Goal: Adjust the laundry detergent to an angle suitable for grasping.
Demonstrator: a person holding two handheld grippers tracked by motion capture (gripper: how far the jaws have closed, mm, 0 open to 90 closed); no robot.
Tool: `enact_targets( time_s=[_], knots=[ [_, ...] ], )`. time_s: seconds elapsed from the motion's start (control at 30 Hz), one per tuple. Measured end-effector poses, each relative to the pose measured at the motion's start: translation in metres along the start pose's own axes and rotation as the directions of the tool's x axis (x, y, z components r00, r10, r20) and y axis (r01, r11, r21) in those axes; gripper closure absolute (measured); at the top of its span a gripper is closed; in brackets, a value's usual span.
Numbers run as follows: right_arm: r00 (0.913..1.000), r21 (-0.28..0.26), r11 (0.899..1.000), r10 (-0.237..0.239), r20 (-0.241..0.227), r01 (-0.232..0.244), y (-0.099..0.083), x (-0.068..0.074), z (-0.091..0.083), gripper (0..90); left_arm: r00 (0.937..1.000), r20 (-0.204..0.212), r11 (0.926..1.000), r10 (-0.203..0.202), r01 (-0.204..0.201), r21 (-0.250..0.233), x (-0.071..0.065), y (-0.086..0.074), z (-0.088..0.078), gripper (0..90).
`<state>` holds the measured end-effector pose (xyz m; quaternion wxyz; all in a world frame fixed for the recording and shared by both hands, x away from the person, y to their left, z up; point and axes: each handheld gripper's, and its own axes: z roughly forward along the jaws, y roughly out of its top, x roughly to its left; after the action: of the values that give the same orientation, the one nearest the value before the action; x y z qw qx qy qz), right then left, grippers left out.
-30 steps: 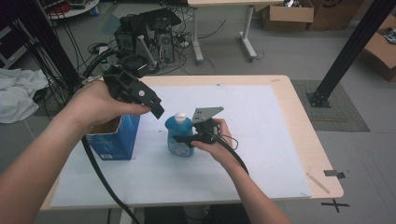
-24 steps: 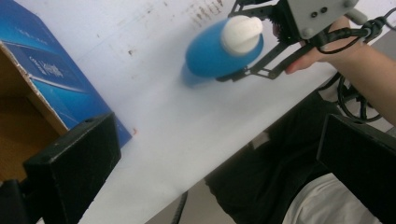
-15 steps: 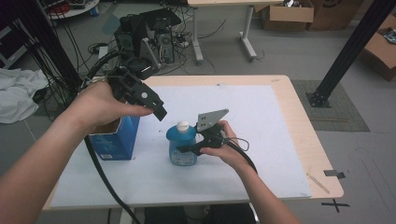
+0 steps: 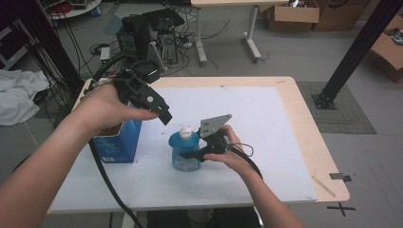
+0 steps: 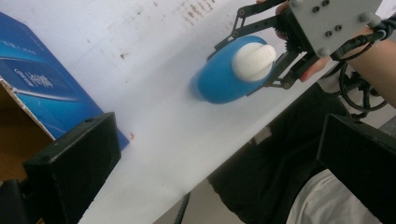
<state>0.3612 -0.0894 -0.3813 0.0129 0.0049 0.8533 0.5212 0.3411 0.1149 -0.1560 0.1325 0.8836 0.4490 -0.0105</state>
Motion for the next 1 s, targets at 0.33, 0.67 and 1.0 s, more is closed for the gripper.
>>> enact_targets(
  time_s=[0.33,0.67,1.0],
  knots=[
    [0.9998,-0.016,1.0,0.02,-0.002,-0.02,-0.002,0.0,-0.002,33.7,1.0,0.001,1.0,0.0,0.0,-0.001,0.0,0.001,0.0,0.1],
    [0.9986,0.037,0.999,0.033,0.042,-0.034,-0.001,0.002,-0.028,17.0,1.0,0.002,1.0,0.006,-0.006,-0.001,-0.001,0.002,-0.001,0.1],
    [0.9682,0.068,0.986,0.134,0.212,-0.151,-0.003,-0.012,-0.102,18.4,0.9999,0.006,0.9999,0.009,-0.009,-0.006,-0.005,0.004,-0.001,0.1]
  ],
)
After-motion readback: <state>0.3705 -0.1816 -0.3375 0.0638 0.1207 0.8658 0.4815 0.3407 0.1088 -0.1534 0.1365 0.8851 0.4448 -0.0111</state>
